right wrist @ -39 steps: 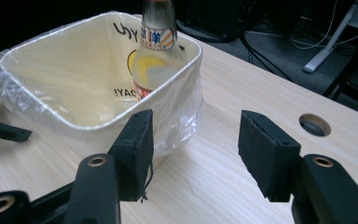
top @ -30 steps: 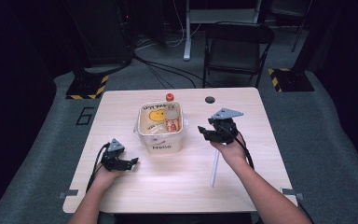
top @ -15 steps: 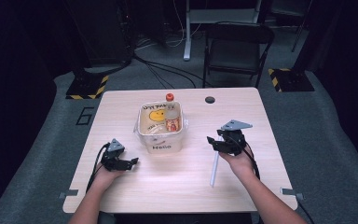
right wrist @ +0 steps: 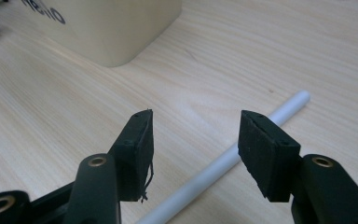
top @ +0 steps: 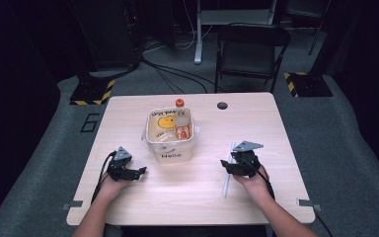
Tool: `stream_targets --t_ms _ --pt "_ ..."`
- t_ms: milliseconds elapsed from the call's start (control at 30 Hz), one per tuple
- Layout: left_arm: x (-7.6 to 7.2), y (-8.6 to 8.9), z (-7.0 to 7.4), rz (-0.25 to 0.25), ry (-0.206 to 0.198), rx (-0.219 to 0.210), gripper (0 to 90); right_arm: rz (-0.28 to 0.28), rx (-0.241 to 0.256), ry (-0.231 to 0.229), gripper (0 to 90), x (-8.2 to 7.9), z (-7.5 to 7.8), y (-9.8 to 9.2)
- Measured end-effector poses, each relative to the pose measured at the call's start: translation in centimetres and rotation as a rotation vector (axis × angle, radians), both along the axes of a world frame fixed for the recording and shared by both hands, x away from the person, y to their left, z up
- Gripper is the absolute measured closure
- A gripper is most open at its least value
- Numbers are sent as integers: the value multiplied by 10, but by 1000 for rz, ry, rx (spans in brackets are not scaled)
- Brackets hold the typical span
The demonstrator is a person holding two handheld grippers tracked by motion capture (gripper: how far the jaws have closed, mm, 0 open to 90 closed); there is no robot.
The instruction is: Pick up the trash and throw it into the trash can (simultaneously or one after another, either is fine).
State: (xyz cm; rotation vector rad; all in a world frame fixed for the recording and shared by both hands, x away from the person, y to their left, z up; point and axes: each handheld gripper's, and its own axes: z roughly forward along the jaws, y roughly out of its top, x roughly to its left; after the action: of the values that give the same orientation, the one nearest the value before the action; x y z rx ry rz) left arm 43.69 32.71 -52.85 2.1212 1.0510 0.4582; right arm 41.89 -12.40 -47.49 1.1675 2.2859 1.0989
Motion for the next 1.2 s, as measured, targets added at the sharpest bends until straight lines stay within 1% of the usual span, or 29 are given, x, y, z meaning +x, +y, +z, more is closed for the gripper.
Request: stream_targets --t_ms 300,400,433,467,500,567,600,633,667,700,733,767,800,833,867,967,1100,1133,1167,1200 --pt "0 0 0 0 0 0 148 -6 -39 36 444 -5 -15 0" --pt "0 0 0 1 0 0 148 -10 -42 51 442 -7 -20 0" --pt "0 0 0 -3 4 1 148 -4 -47 48 441 -7 -21 0" --pt "0 0 0 1 -1 0 148 -7 -46 56 441 -8 -22 0" --pt "0 0 0 -3 4 2 148 -6 -47 59 440 -9 -23 0" --pt "0 0 0 0 0 0 148 -6 -51 60 440 -10 -24 0" --pt "0 -1 0 6 -2 -7 148 -12 -50 65 440 -11 -25 0" --pt "0 0 0 5 -2 -6 148 0 -60 56 440 -10 -26 -1" --pt "0 0 0 5 -2 -6 148 -12 -53 70 440 -11 -27 0" --pt "0 0 0 5 -2 -6 148 -4 -62 68 441 -11 -29 -1" --pt "0 0 0 0 -1 0 148 -14 -58 87 441 -12 -31 0" --pt "0 0 0 4 -2 -4 148 -2 -67 85 443 -11 -32 -1" --pt "0 0 0 5 -2 -5 148 -11 -60 96 444 -12 -33 -1" --pt "0 -1 0 6 -1 -5 148 -10 -66 101 446 -12 -34 0" --pt "0 -1 0 6 -1 -6 148 -6 -68 97 449 -11 -35 0" --pt "0 -1 0 6 -1 -6 148 -3 -78 113 484 -11 -38 2" --pt "0 -1 0 6 -2 -8 148 5 -93 92 540 -12 -39 3" --pt "0 -1 0 7 0 -7 148 4 -95 98 555 -13 -39 4" --pt "0 -1 0 6 -2 -6 148 7 -102 89 569 -13 -39 4" --pt "0 -1 0 5 -3 -8 148 7 -101 88 585 -13 -39 4"
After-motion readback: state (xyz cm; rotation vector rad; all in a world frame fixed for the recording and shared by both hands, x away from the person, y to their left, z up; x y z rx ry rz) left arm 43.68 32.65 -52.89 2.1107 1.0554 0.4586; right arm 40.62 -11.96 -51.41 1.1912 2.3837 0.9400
